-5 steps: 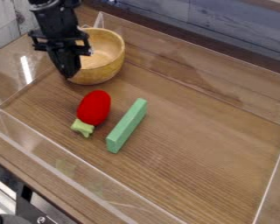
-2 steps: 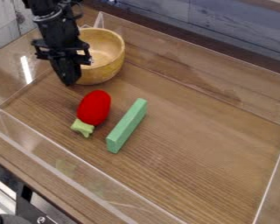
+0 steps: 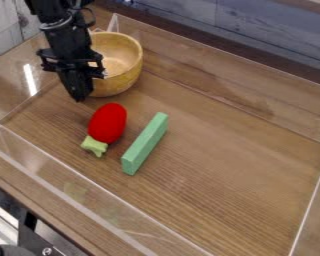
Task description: Move the red object to the left side of the table
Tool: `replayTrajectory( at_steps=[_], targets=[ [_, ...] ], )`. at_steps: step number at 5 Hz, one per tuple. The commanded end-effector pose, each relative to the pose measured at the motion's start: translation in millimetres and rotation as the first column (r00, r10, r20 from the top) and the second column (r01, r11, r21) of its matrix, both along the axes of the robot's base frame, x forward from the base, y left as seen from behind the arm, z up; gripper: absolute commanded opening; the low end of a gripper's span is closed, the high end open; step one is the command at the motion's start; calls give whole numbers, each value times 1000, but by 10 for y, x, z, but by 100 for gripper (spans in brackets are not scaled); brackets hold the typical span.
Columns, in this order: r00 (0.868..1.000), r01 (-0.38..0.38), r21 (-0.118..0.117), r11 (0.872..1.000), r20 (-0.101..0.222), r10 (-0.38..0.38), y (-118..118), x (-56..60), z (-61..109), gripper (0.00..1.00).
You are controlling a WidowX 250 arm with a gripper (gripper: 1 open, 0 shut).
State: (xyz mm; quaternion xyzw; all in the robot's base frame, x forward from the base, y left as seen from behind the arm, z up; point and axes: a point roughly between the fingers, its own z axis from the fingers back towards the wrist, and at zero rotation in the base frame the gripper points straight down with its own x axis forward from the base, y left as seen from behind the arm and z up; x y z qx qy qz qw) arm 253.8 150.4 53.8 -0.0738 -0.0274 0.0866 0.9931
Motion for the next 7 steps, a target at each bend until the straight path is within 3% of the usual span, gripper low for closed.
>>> replayTrajectory(
  at_steps=[1, 5, 7],
  targets=[
    [1000, 6, 28, 1000, 30, -7, 38, 63, 79, 0],
    [1000, 9, 34, 999, -5, -9, -17, 74, -169, 0],
    [1000, -4, 36, 999, -13, 4, -2, 88, -202, 0]
  ],
)
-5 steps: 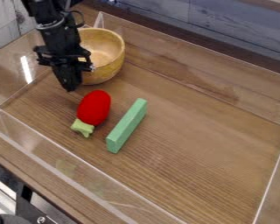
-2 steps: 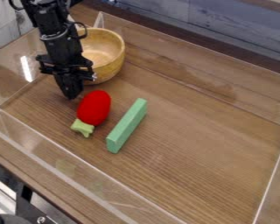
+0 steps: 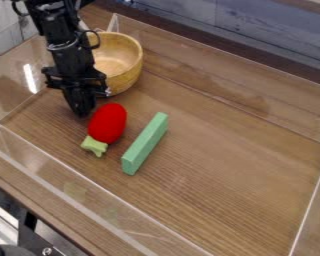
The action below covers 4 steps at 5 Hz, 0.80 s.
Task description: Move the red object to the left side of the table
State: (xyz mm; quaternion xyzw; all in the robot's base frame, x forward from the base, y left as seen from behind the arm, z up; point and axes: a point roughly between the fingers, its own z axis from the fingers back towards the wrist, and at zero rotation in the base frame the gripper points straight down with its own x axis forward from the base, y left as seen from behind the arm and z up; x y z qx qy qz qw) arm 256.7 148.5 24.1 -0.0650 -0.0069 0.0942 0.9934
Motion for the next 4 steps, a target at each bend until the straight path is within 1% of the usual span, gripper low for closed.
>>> replayTrajectory(
  at_steps=[1, 4],
  targets=[
    [1000, 1, 22, 1000, 27, -2, 22, 67, 92, 0],
    [1000, -22, 20, 1000, 18, 22, 37, 90, 91, 0]
  ],
)
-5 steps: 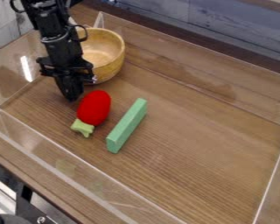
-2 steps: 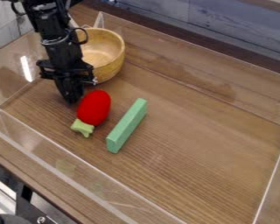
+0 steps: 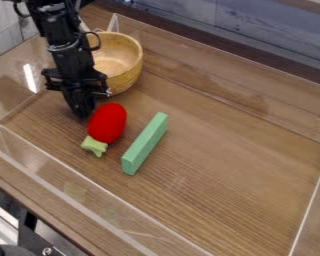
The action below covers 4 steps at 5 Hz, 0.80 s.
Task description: Move the red object to the left side of the table
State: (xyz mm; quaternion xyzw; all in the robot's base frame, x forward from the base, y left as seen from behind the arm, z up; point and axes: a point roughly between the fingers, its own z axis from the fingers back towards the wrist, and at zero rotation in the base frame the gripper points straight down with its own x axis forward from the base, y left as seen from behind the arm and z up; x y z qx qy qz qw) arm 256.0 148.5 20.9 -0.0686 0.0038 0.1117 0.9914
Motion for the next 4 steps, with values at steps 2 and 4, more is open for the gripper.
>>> replayTrajectory(
  at_steps=[2, 4],
  targets=[
    [999, -3, 31, 1000, 33, 2, 48, 112, 114, 0],
    [999, -19, 29, 999, 27, 18, 60, 128, 118, 0]
  ],
)
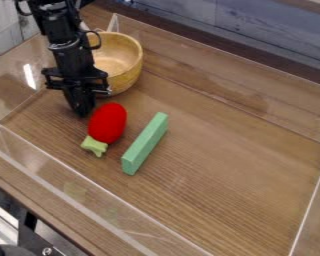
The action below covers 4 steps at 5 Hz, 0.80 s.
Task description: Move the red object to the left side of the table
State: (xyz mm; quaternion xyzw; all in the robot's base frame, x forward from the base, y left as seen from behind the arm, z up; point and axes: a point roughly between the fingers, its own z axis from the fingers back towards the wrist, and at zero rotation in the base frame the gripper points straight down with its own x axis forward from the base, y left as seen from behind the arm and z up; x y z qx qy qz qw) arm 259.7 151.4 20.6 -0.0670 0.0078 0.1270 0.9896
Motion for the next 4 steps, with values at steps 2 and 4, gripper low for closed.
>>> replayTrajectory(
  at_steps=[2, 4],
  targets=[
    [1000, -4, 28, 1000, 29, 3, 48, 105, 102, 0],
    [1000, -18, 30, 999, 21, 17, 66, 118, 93, 0]
  ],
)
